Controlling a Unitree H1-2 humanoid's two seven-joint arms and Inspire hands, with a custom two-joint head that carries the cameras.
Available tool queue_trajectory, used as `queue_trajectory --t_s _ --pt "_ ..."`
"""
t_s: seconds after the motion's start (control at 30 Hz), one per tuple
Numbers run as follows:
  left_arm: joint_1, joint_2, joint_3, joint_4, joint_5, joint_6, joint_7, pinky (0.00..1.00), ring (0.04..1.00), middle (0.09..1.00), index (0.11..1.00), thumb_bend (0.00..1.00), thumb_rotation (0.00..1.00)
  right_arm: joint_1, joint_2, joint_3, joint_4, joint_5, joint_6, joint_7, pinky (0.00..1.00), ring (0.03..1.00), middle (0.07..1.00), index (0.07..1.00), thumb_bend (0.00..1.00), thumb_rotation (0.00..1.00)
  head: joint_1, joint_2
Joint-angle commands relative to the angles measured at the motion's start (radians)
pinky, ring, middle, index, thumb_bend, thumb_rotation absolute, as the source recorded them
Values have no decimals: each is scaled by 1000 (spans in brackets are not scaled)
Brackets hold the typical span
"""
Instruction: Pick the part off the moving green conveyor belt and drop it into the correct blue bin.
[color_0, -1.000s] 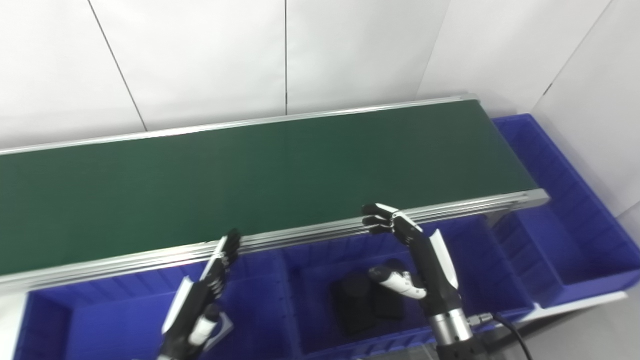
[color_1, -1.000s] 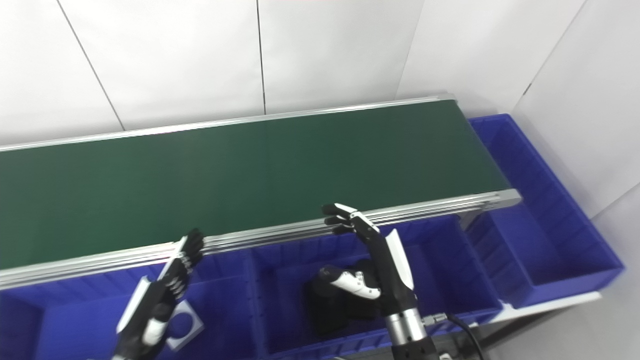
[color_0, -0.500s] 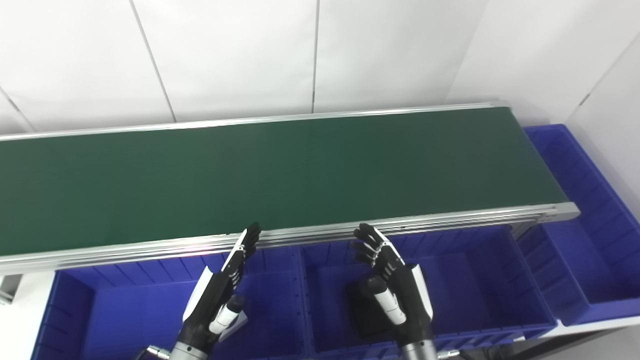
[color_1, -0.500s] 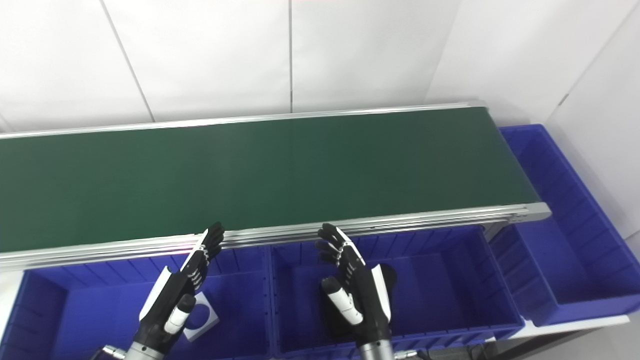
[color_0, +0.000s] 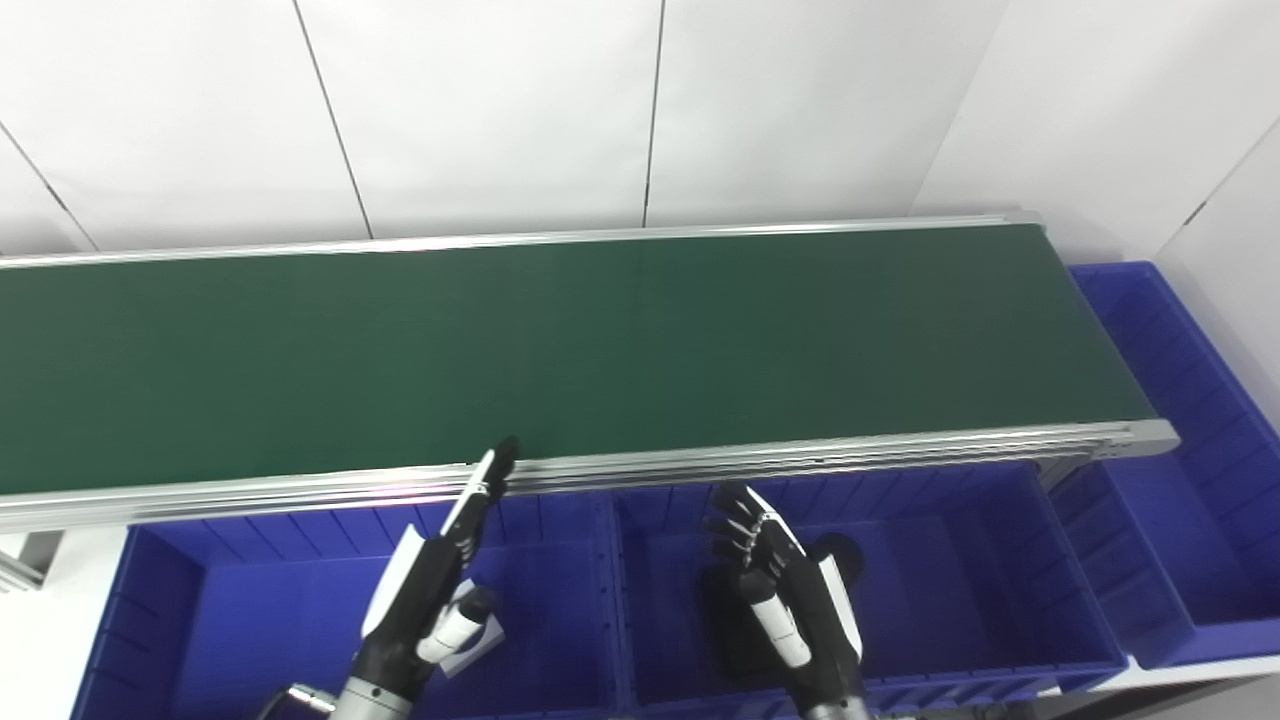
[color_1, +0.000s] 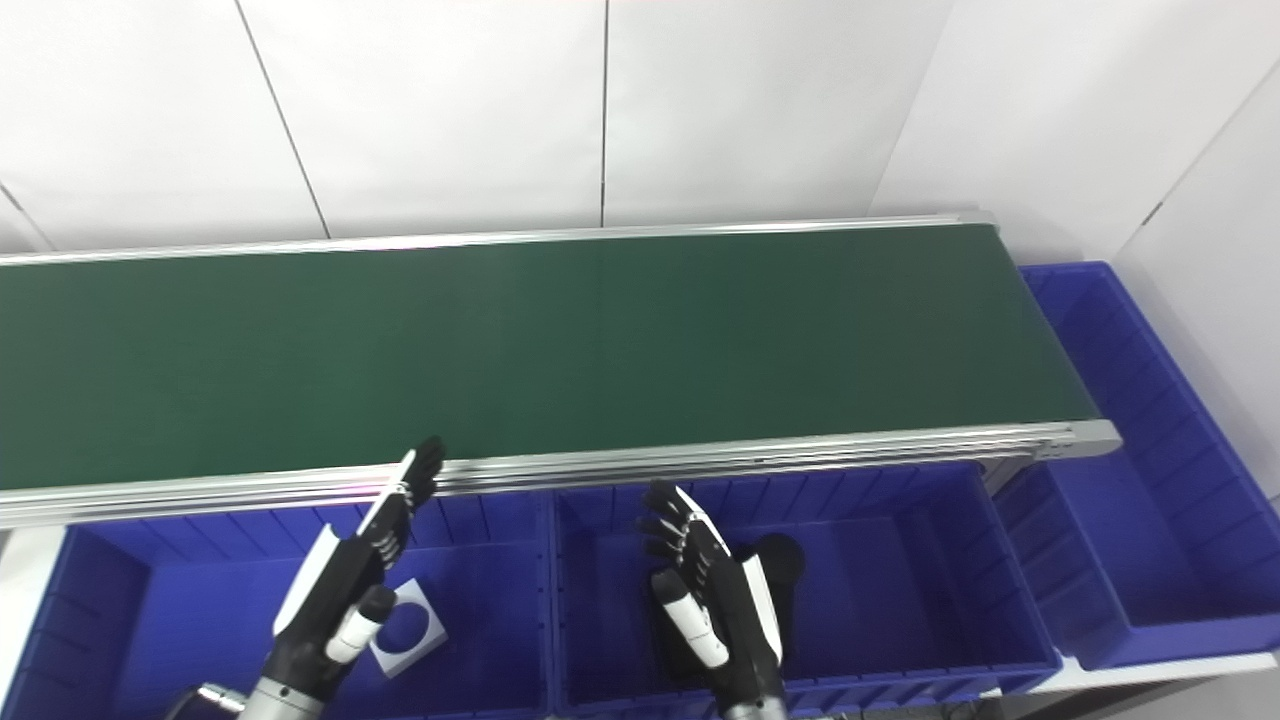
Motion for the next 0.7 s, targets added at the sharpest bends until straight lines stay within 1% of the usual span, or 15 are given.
queue_trajectory --t_s 0.0,0.13,0.2,0.23,0.27,0.3,0.33,0.47,0.57,0.67 --pt "-15 5 -8 -22 4 -36 28 994 1000 1000 996 767 1000 -7 4 5 -14 -6 -48 9 793 840 879 888 872 888 4 -3" --pt "-13 4 -24 -10 1 -36 41 1000 1000 1000 997 763 1000 -14 2 27 -17 -24 -48 8 811 856 891 899 878 898 27 -13" --pt "-12 1 -32 -3 2 -36 44 1000 1000 1000 1000 761 1000 -16 -2 38 -18 -34 -48 2 825 865 901 904 879 897 63 -19" --pt "-13 1 -36 4 3 -36 47 1000 1000 1000 1000 761 1000 -17 -5 42 -18 -36 -48 1 826 866 902 905 879 897 63 -19" --pt "-13 0 -41 12 4 -36 50 1000 1000 1000 1000 784 1000 -17 -9 46 -18 -36 -48 0 838 871 906 905 883 889 90 -22" --pt "-14 0 -44 17 5 -36 52 1000 1000 1000 1000 799 1000 -17 -11 49 -18 -35 -48 -1 846 874 908 905 887 883 90 -22" --pt "-15 0 -50 29 9 -36 60 1000 1000 1000 1000 808 1000 -17 -17 53 -17 -41 -48 -7 850 875 909 905 889 880 106 -22" --pt "-13 5 -71 51 24 -35 92 986 995 998 985 834 1000 -10 -36 69 -18 -65 -48 -33 876 895 925 912 893 900 103 -19" --pt "-8 12 -83 48 34 -35 114 979 990 995 981 833 1000 -7 -44 83 -19 -65 -48 -45 869 896 927 911 885 901 90 -18" --pt "-10 22 -92 47 21 -36 116 997 999 999 989 838 1000 -5 -47 94 -20 -62 -48 -55 856 889 925 910 880 892 78 -15"
